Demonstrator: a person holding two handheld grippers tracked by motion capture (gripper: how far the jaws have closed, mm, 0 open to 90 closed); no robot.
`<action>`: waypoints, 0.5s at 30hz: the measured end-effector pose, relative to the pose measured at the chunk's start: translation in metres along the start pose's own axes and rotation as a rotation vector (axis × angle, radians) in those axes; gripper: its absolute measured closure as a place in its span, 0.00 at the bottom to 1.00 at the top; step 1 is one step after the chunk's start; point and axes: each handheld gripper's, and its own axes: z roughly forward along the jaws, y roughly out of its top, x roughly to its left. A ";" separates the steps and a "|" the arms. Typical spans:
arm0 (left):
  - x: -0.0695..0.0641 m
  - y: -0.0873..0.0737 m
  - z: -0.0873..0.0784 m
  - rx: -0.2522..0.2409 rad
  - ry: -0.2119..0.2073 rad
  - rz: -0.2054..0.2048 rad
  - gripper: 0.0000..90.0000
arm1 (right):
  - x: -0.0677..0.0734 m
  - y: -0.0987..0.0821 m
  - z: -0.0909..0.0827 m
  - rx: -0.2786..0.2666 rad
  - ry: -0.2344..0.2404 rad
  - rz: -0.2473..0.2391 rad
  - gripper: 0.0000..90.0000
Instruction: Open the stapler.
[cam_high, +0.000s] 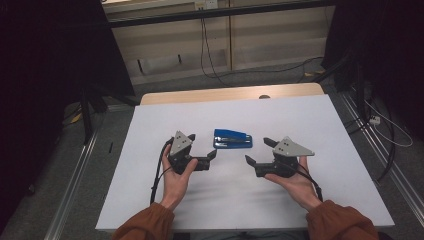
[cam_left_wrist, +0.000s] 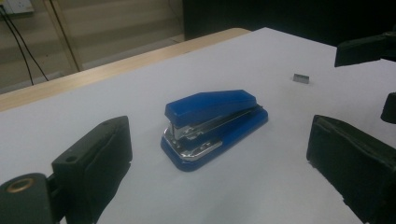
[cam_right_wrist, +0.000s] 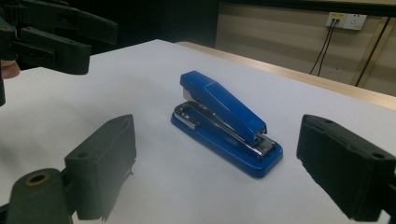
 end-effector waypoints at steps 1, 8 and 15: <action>0.000 0.000 0.001 -0.005 -0.001 0.002 0.08 | 0.001 0.001 0.002 0.000 0.004 -0.001 0.14; 0.005 0.006 0.009 -0.016 0.000 0.005 0.07 | 0.001 0.005 0.013 -0.014 0.011 0.001 0.18; 0.006 0.007 0.019 -0.005 0.001 0.007 0.07 | 0.003 0.008 0.021 -0.028 0.024 0.002 0.24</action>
